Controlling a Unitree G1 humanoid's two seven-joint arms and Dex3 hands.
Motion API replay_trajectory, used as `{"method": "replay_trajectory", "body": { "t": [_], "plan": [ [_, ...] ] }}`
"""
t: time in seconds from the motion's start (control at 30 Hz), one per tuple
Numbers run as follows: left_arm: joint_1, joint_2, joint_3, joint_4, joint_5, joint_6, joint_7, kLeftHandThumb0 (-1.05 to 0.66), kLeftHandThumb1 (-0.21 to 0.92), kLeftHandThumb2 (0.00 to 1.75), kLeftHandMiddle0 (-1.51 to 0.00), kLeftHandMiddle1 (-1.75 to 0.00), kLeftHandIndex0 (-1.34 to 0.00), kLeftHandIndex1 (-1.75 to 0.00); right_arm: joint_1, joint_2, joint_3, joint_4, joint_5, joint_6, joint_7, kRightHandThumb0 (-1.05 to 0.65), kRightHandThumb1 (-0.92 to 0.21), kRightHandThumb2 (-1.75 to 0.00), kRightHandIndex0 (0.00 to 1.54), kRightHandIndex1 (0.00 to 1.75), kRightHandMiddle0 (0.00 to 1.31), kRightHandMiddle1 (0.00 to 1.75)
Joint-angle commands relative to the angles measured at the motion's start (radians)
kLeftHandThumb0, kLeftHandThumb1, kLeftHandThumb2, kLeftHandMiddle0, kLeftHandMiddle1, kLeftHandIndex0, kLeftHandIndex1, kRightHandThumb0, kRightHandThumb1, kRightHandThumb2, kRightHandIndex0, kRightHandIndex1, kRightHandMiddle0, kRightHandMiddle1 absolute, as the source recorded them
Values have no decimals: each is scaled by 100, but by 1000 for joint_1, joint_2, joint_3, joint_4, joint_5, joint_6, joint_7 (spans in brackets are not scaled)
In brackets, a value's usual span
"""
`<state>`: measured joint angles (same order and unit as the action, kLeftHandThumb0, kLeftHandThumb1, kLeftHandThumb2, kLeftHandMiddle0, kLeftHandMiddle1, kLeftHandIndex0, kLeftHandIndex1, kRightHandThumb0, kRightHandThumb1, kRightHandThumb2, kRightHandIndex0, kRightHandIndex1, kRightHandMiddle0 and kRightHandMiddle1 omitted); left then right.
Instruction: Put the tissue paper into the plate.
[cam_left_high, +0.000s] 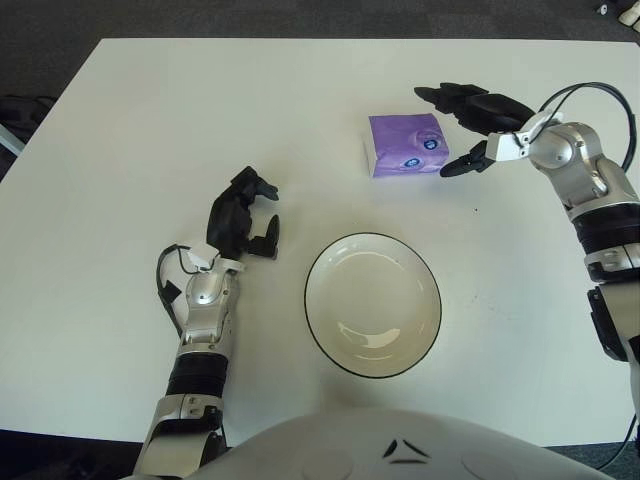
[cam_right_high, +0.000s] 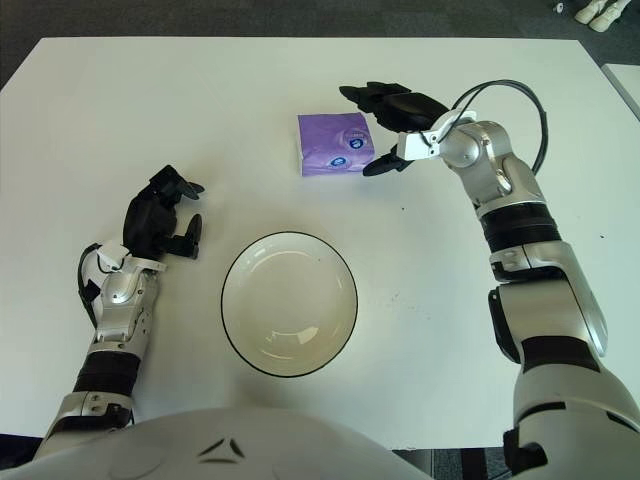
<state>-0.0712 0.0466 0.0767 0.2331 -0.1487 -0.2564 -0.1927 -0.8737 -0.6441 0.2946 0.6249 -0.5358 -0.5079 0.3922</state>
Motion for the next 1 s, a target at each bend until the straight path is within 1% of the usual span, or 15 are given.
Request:
{"method": "replay_trajectory", "body": {
  "t": [0.0,0.27,0.43,0.6,0.83,0.97],
  "plan": [
    [75,-27,-14,59,-6,48,0,-1,1,168,-83,-175,-63,-173,-38,19,32,85,-34,-29,-31,-94,-38,-73,0,0,0,0],
    [83,-36,-12,52,-11,36,0,-1,-4,172,-87,-175,-67,-171,-81,31,82,187,-85,-69,-81,-97,-38,-74,0,0,0,0],
    [83,-32,-9,60,-19,15,-19,-1,-6,174,-89,-175,-69,-170,-107,51,113,251,-125,-72,-133,-102,-42,-71,0,0,0,0],
    [83,-30,-6,66,-19,8,-23,-1,-7,174,-90,-175,-71,-168,-128,62,129,291,-142,-75,-165,-104,-46,-67,0,0,0,0],
    [79,-29,-1,74,-24,9,-29,-1,-8,175,-90,-175,-72,-167,-181,82,149,337,-152,-67,-169,-105,-48,-65,0,0,0,0],
    [76,-34,1,68,-25,31,-20,-1,-8,175,-90,-175,-72,-167,-199,89,164,346,-162,-74,-169,-105,-49,-64,0,0,0,0]
  ]
}}
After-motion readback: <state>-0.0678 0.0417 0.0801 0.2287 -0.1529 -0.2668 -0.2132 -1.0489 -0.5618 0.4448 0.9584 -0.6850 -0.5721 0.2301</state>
